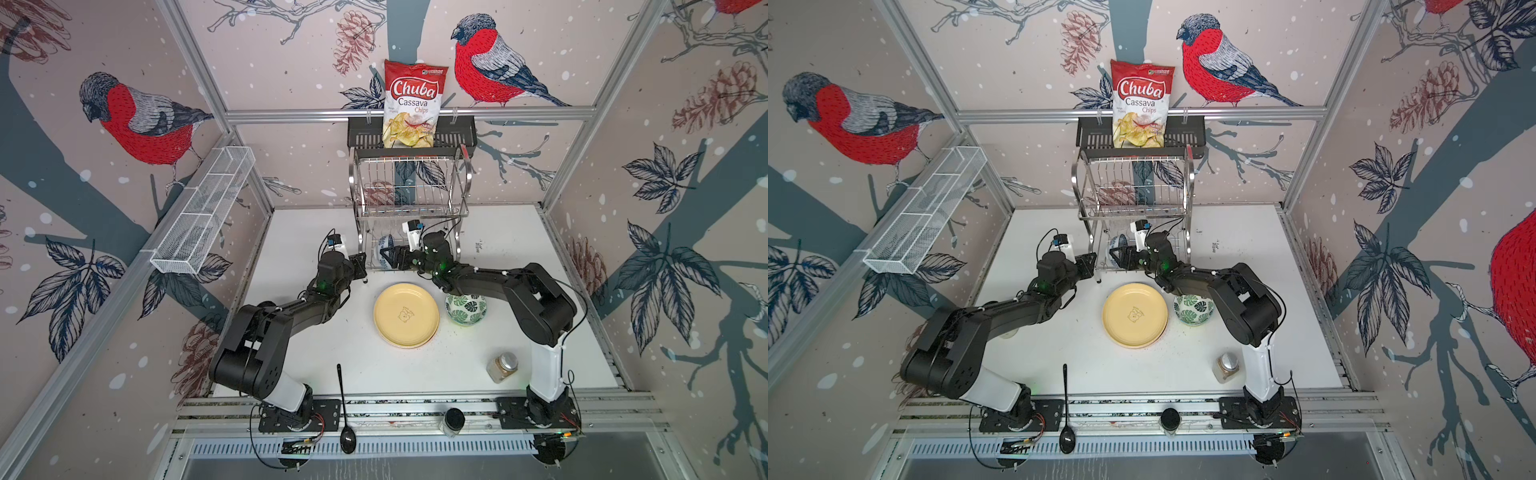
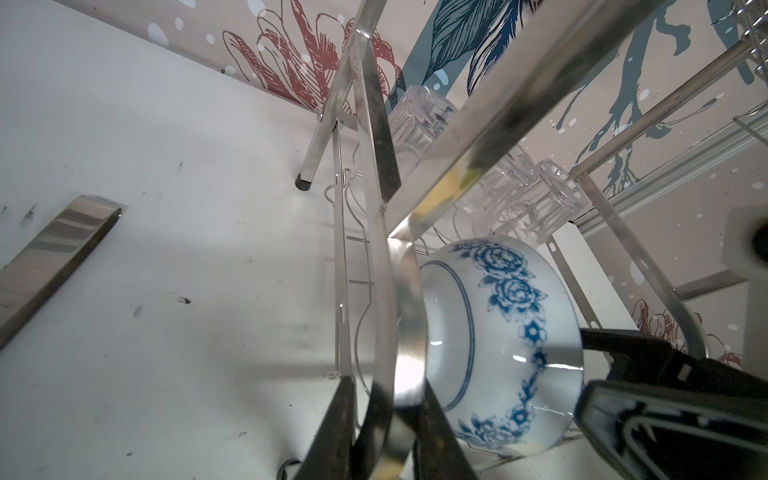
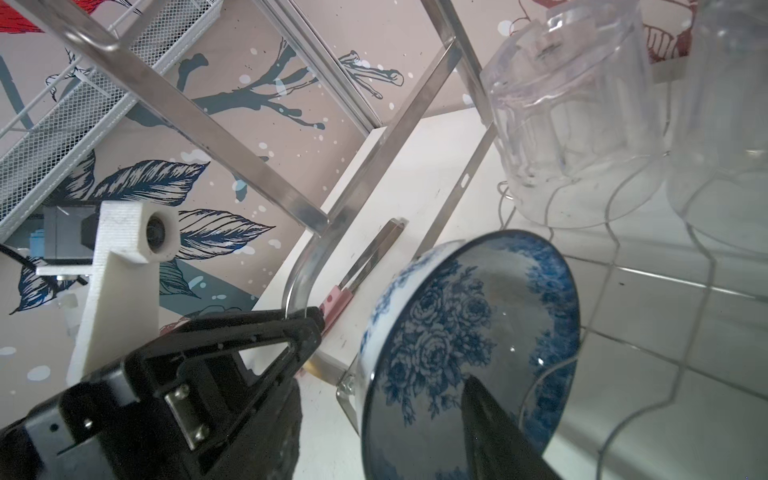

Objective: Unload the mixed dishes from the dish rack
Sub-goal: 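Close the right gripper on the blue-floral bowl rim in the rack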

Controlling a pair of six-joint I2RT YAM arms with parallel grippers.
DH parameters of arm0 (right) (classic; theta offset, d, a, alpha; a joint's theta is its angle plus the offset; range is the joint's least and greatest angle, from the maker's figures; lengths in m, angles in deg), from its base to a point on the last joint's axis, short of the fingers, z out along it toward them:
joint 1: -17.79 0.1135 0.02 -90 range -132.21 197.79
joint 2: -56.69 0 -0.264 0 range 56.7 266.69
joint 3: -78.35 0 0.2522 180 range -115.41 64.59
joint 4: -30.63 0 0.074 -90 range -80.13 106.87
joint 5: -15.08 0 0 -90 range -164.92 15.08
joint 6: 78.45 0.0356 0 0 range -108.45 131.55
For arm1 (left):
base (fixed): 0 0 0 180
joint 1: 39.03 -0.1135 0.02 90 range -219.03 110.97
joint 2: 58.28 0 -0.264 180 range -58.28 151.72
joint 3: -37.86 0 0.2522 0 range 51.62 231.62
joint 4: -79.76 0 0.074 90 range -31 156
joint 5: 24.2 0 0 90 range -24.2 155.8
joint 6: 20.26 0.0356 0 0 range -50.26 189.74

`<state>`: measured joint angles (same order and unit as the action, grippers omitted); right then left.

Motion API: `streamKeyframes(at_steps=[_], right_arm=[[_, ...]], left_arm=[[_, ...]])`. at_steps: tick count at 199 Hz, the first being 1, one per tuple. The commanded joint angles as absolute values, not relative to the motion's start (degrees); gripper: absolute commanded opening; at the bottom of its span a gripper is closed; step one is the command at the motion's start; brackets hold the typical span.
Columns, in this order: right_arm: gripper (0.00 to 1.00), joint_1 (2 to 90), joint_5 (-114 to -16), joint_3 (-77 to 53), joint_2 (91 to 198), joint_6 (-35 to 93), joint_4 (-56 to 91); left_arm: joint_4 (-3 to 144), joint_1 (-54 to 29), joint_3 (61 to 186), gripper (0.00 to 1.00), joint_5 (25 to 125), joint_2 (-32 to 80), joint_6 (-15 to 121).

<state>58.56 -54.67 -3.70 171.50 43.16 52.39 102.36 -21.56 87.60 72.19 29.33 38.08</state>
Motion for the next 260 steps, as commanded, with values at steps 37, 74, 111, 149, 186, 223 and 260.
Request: streamKeyframes(at_steps=[37,74,111,149,186,223,260], right_arm=[[0.49,58.65,-49.84,-8.85,176.96,45.76,54.79],[0.29,58.22,-48.57,-8.85,179.56,49.4,58.79],[0.13,57.62,-47.31,-7.79,180.38,52.33,62.7],[0.04,56.75,-45.16,-5.41,180.21,56.08,68.7],[0.0,56.21,-42.47,-3.07,179.44,60.46,75.44],[0.0,56.1,-41.59,-0.35,177.25,63.47,80.92],[0.0,56.11,-41.37,2.06,174.71,65.38,84.59]], left_arm=[[103.37,-21.25,87.28,0.22,75.15,28.65,32.7],[102.66,-20.76,87.06,0.23,75.36,27.99,32.66],[102.04,-20.58,86.77,0.23,75.12,27.7,32.8],[101.6,-20.65,86.76,0.23,74.77,28.03,32.58],[101.33,-20.65,86.34,0.23,74.44,27.9,32.52],[101.11,-20.64,86.13,0.23,73.69,27.76,32.57],[100.55,-20.64,86.42,0.23,72.92,28.21,33.02]])
